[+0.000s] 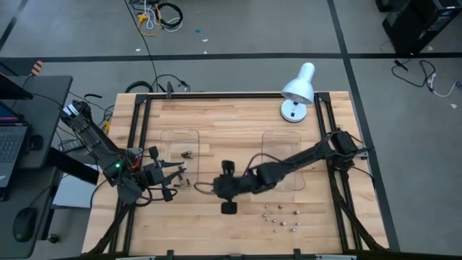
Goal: Sort batteries
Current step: Put the black battery into the left transparent bin
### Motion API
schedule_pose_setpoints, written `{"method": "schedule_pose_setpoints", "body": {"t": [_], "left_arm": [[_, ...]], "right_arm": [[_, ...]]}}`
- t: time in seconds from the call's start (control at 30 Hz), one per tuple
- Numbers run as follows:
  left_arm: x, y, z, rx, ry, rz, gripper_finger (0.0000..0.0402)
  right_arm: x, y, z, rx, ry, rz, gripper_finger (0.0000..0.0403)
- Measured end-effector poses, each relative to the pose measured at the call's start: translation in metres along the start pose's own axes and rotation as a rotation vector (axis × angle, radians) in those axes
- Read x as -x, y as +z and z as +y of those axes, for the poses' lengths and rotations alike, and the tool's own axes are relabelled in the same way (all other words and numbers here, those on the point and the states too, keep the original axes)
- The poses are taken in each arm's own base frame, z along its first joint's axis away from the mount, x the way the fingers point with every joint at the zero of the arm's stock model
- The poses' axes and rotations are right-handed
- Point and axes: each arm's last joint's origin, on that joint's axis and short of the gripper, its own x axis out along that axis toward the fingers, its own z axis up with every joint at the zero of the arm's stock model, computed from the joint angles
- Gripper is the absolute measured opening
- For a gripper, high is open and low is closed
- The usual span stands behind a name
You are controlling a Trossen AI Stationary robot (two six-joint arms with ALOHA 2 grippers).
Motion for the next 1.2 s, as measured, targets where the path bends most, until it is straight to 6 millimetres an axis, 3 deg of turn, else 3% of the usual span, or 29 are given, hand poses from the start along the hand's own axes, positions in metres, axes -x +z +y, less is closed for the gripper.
{"method": "schedule_pose_setpoints", "body": {"t": [0.27,0.73,1.03,1.2], "left_arm": [[0.000,0.000,0.000,0.040,-0.011,0.001,0.0088],[0.000,0.000,0.000,0.045,-0.011,0.001,0.0088],[0.000,0.000,0.000,0.044,-0.011,0.001,0.0088],[-0.001,-0.001,-0.002,0.030,-0.010,0.006,0.0088]], "right_arm": [[0.006,-0.023,0.025,-0.011,-0.124,0.059,0.0085],[-0.019,-0.083,0.014,-0.116,-0.127,0.060,0.0104],[-0.036,-0.080,0.016,-0.146,-0.033,-0.015,0.0117],[-0.045,-0.085,0.019,-0.129,-0.030,0.030,0.0119]]}}
